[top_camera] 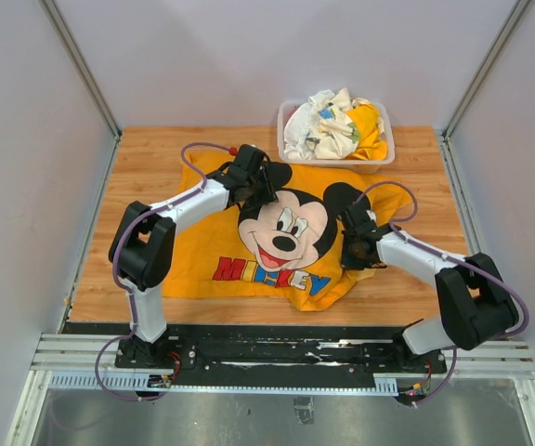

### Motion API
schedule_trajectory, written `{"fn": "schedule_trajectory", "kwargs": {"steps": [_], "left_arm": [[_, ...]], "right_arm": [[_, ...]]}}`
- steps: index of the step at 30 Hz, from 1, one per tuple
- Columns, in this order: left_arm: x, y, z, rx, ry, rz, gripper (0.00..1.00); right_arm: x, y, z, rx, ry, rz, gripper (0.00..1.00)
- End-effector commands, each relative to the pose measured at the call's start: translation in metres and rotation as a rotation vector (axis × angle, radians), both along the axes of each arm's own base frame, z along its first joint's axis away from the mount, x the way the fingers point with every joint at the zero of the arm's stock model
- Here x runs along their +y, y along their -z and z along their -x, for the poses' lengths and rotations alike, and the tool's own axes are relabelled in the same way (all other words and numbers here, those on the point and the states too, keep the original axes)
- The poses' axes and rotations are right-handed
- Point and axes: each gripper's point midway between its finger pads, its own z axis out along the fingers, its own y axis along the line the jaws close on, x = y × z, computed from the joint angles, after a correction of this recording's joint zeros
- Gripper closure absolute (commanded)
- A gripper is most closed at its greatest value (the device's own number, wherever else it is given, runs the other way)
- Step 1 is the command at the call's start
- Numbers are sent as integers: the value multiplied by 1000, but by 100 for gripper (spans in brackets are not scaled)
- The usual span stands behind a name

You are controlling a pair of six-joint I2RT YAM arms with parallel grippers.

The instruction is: Put the pillow into the pillowcase

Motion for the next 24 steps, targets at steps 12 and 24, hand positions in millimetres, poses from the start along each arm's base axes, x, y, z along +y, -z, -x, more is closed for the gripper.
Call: {"fn": "schedule_trajectory", "kwargs": {"steps": [12, 24], "left_arm": [[20, 20, 3, 49, -34, -15, 60], [23, 3, 2, 30, -38, -9, 59]], "right_arm": [[-99, -85, 88, -73, 375, 163, 99], [-99, -123, 54, -129, 362, 217, 57]]}}
